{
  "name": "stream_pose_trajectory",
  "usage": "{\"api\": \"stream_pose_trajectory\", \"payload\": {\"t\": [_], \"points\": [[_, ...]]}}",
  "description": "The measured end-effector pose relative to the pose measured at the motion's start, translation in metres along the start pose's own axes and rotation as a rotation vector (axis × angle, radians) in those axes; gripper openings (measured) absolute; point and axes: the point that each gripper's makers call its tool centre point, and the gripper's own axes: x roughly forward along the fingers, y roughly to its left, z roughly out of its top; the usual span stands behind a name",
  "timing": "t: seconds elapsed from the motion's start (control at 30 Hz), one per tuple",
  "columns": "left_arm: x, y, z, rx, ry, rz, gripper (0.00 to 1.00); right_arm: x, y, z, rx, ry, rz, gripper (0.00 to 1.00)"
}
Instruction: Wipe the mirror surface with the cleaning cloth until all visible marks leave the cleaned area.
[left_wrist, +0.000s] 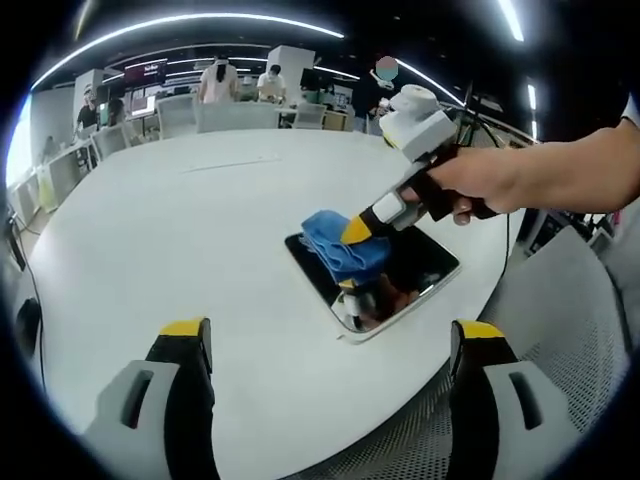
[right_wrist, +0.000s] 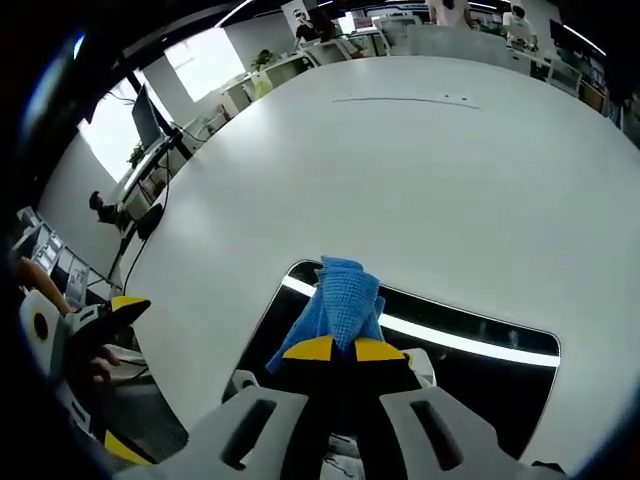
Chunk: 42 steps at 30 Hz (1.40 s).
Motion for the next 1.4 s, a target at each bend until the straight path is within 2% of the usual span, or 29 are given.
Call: {"api": "stream_pose_trajectory", "payload": {"t": [0.6,1.4], "points": [[0.000,0.000,0.000,0.003,-0.001,0.002,0.98,-0.008,0.011,-0.019,0.040,-0.003,0.024,0.00],[0.001,-0.002,-0.002,0.004,0.010,-0.008,0.98,-0.017,0.024,-0.039,0.043,0.000,0.052,0.00]]}}
